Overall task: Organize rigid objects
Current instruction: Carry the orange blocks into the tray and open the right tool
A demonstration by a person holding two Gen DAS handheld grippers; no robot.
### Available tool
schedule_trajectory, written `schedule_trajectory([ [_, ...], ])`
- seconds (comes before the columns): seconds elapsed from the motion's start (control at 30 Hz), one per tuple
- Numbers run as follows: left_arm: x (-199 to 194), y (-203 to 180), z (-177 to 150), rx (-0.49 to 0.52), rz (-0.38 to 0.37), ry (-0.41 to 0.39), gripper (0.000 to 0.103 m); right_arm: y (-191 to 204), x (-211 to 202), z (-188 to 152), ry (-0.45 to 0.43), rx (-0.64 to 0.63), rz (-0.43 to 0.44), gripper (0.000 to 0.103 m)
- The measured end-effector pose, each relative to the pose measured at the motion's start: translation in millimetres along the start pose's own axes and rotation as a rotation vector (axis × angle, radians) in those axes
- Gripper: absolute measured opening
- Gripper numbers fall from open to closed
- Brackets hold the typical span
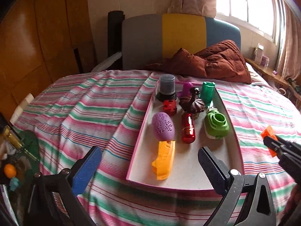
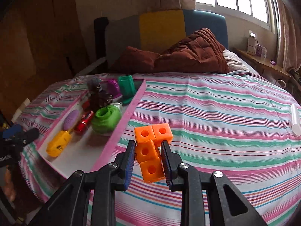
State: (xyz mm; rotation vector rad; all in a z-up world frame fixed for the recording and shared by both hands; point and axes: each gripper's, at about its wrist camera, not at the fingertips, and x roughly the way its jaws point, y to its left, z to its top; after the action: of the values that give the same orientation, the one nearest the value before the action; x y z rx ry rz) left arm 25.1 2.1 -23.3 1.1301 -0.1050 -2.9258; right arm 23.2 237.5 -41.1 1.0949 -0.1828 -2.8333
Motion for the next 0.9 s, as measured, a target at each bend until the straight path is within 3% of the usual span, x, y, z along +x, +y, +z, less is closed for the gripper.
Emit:
schedule_trajectory([
  [0.23, -9.5, 9.9, -5.4, 0.004, 0.055, -0.038, 0.103, 56.4, 5.7, 11.5, 0.056, -0.067, 0.155, 0.027],
  [0.37, -13.1, 17.0, -4.8, -0.012, 0.100, -0.044, 0.103, 85.3, 22.3, 13.9, 0.108, -0.104, 0.196, 0.027],
  [0.63, -14.7, 32.1, -8.3, -0.021, 0.154, -0.022, 0.103, 121.6, 61.1, 8.9, 0.213, -0.138, 0.175, 0.027],
  [0.9, -13.3, 43.2, -8.7, -0.063, 0.134, 0.016, 0.103, 125.9, 72.1, 6.0, 0.237, -0.100, 0.158, 0.031],
])
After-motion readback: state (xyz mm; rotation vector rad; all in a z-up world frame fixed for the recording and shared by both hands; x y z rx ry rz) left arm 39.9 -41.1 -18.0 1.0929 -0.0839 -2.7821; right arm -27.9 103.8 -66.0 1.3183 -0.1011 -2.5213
